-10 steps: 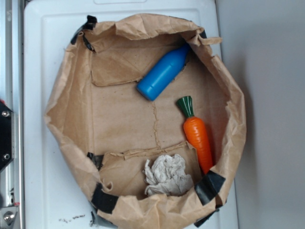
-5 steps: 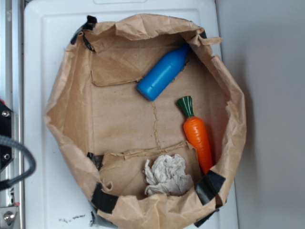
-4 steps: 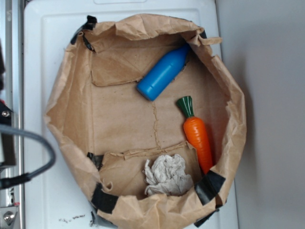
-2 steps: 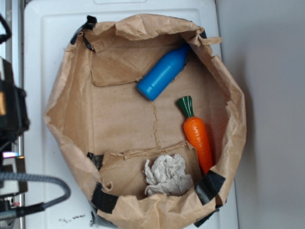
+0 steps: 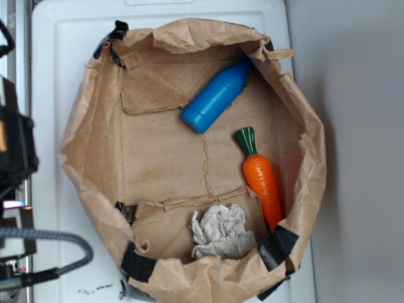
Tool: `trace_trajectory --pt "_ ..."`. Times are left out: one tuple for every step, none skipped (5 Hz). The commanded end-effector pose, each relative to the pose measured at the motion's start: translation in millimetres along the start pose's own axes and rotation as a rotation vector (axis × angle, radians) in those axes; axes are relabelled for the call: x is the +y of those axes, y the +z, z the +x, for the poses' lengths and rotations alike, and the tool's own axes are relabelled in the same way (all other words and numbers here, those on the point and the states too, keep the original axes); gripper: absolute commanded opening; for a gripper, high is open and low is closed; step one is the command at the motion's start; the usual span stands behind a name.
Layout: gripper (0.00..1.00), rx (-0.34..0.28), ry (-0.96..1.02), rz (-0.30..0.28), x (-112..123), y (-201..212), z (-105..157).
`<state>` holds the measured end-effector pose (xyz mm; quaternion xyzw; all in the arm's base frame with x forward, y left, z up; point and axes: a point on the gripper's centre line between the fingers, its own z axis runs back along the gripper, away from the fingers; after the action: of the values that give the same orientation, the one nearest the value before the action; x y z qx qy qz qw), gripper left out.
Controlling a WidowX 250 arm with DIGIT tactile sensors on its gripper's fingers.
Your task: Grab the blue bottle.
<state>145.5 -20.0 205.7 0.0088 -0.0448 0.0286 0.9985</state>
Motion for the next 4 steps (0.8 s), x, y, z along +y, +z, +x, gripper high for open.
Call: trace_trajectory --pt "1.00 -0.041 0.058 -0.015 -0.5 -3.9 32.0" --pt "1.00 -0.028 0.110 -0.018 6.4 -16.6 61.7" --pt "1.00 -0.010 0.161 -0.005 13.9 -33.6 80.4" --pt "1.00 -0.035 0.215 -0.010 21.2 -60.6 85.7"
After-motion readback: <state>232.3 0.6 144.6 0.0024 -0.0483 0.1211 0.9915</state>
